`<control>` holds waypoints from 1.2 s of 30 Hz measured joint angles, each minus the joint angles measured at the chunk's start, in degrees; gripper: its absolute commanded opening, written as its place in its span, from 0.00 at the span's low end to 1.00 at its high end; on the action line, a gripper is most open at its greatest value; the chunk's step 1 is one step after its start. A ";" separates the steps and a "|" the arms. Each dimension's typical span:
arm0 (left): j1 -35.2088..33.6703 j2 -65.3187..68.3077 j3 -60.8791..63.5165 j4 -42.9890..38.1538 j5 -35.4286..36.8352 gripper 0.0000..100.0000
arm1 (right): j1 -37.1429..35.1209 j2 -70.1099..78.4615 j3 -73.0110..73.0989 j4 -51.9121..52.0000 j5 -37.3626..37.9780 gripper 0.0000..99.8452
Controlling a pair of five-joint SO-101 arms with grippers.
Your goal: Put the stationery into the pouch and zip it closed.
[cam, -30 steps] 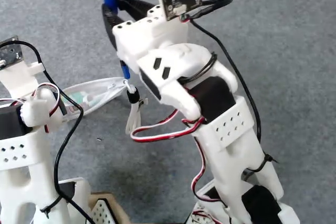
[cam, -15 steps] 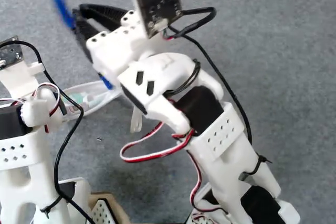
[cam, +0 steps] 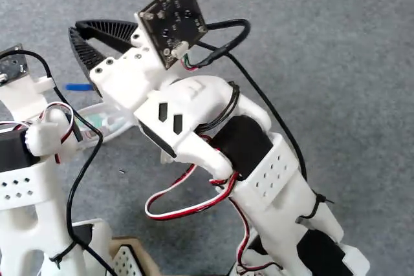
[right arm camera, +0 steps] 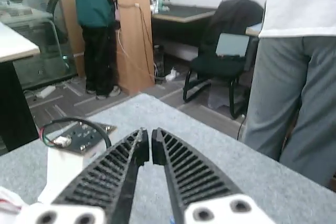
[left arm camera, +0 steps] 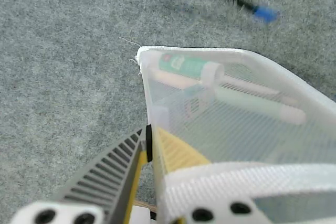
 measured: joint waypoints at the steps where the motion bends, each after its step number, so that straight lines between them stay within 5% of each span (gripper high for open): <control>1: 0.00 0.00 0.00 0.00 0.00 0.03 | 0.00 0.00 0.00 0.62 0.00 0.01; 22: -11.43 0.00 0.09 0.00 0.26 0.03 | 9.14 0.09 13.71 5.80 0.00 0.12; 36: -18.64 0.09 0.09 -0.18 0.26 0.03 | 10.29 2.99 27.87 -8.35 0.00 0.12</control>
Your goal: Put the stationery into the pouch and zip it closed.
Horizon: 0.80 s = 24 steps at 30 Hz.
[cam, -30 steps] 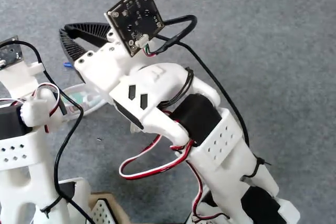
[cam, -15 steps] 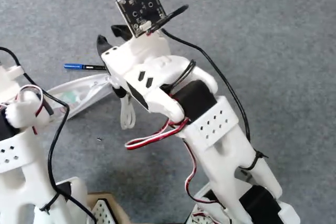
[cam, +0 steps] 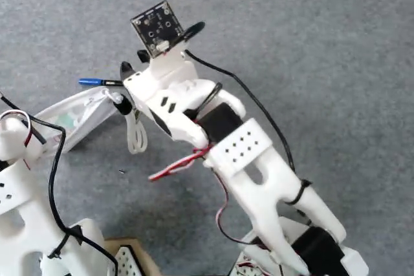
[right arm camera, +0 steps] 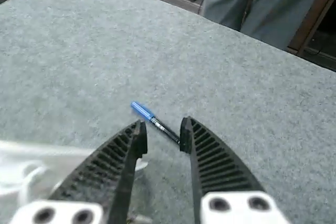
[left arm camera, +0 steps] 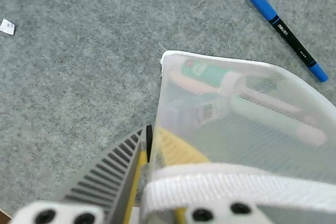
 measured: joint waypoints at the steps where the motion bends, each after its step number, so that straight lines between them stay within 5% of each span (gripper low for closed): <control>1: 0.00 0.00 0.00 0.00 0.00 0.03 | 0.62 1.41 0.00 -0.53 0.00 0.13; 10: 0.00 0.00 0.00 0.00 0.00 0.03 | 5.71 18.37 -8.18 -0.62 0.00 0.26; 24: 0.00 0.00 0.00 0.00 0.00 0.03 | 6.42 49.49 -32.97 11.16 4.31 0.27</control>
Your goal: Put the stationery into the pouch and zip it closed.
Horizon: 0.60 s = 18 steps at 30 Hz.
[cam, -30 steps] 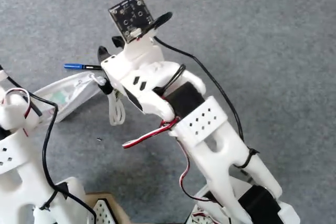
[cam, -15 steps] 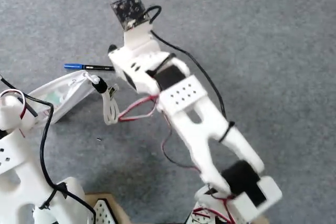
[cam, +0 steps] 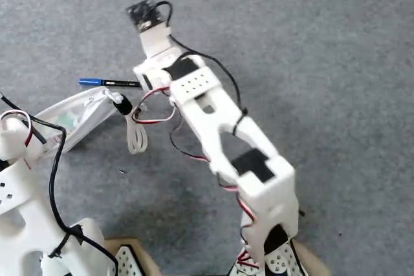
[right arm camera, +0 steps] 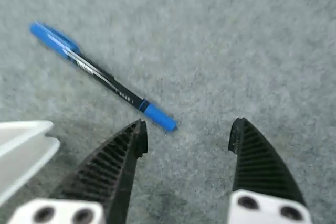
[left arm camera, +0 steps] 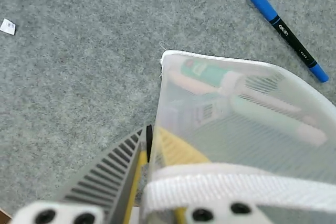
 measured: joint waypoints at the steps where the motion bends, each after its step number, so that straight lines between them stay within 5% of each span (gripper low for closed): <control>1: 0.00 0.00 0.00 0.00 0.00 0.03 | 0.00 2.46 -2.99 2.11 0.44 0.27; 18: 0.00 -0.09 0.53 -0.09 0.00 0.03 | 0.18 42.20 -63.21 29.80 8.70 0.26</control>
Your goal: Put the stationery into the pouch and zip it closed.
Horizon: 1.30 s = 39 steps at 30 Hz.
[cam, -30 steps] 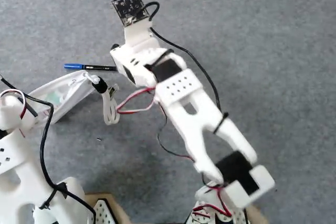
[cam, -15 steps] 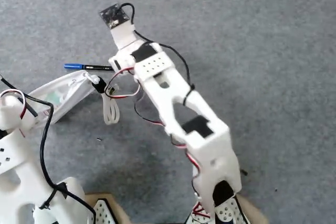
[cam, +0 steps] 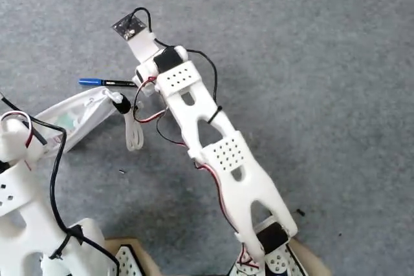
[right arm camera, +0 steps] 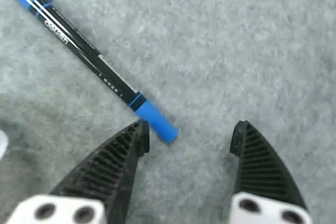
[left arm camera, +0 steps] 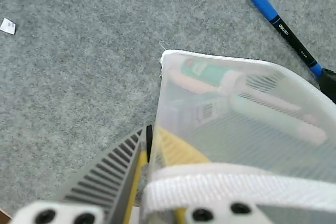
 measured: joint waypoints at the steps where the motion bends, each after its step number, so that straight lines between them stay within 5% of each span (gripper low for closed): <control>1: 0.00 0.00 0.00 0.00 0.00 0.03 | 0.00 1.67 -2.64 0.70 0.70 0.26; 8: 0.00 0.00 0.00 0.00 0.00 0.03 | -2.20 6.59 -12.66 5.63 5.10 0.26; 30: 0.00 0.00 0.00 0.00 0.00 0.03 | -4.04 9.05 -13.89 9.85 21.45 0.26; 39: 0.00 0.00 0.00 0.00 0.00 0.03 | -3.69 10.46 -14.15 7.03 21.63 0.05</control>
